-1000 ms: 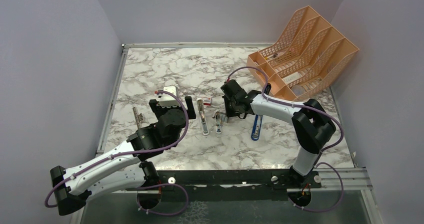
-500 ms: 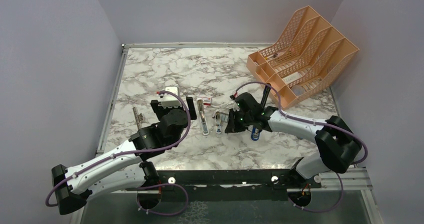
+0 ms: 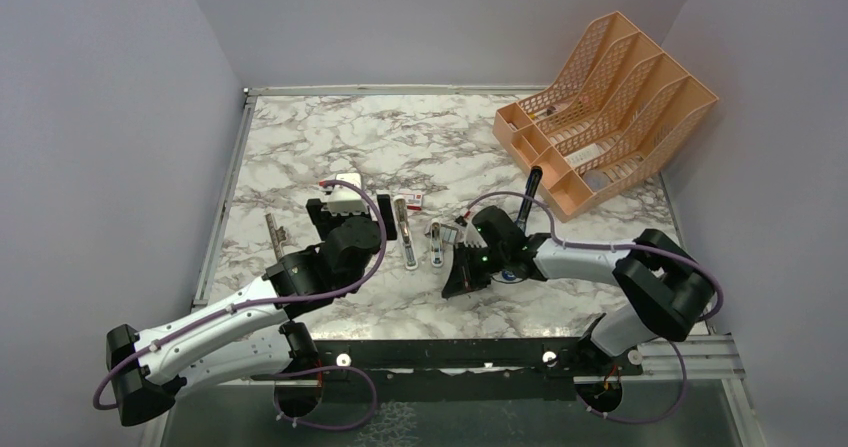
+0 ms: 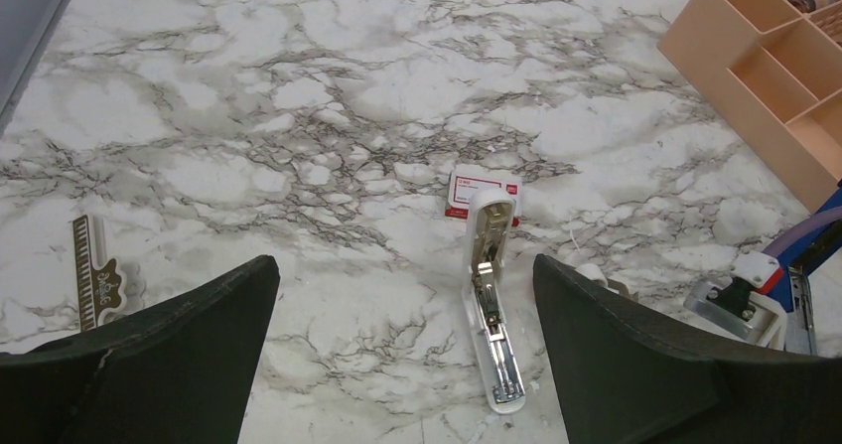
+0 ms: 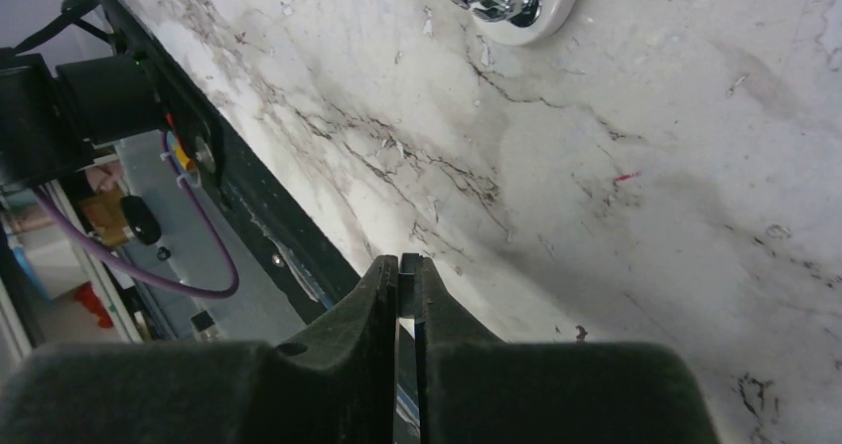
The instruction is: Load the staples into the stapler
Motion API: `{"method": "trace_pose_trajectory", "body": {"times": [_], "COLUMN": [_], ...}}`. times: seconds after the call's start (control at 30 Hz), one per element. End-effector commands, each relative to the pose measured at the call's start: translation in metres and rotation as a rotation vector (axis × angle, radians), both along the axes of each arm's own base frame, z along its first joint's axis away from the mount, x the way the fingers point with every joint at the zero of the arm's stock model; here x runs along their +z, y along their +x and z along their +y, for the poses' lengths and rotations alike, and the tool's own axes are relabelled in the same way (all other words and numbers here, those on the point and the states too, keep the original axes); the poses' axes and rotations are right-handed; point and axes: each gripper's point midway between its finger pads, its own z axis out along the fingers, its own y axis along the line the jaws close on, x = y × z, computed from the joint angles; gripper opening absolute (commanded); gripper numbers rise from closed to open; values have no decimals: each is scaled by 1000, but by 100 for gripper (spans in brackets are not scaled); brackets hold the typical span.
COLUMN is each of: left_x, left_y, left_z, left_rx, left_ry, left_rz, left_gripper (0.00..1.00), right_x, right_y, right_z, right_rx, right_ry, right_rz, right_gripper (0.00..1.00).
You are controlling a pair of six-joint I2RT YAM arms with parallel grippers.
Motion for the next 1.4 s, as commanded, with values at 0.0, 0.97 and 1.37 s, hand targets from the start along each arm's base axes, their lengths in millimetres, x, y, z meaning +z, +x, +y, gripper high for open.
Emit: {"method": "trace_pose_trajectory", "body": {"times": [0.0,0.97,1.37], "left_x": [1,0,0], "left_y": [0,-1,-2], "left_z": [0,5,7], "left_rx": [-2,9,13], "left_ry": [-15,-13,-22], "left_rz": [0,-5,-6], "left_gripper": [99,99,99], "right_x": [-1,-41,-47], "right_y": [-11,-24,-15], "right_z": [13,2,-16], "right_rx": [46,61,16], "right_ry": [57,-89,-162], "right_rz": [88,290,274], "right_gripper": [12,21,29]}}
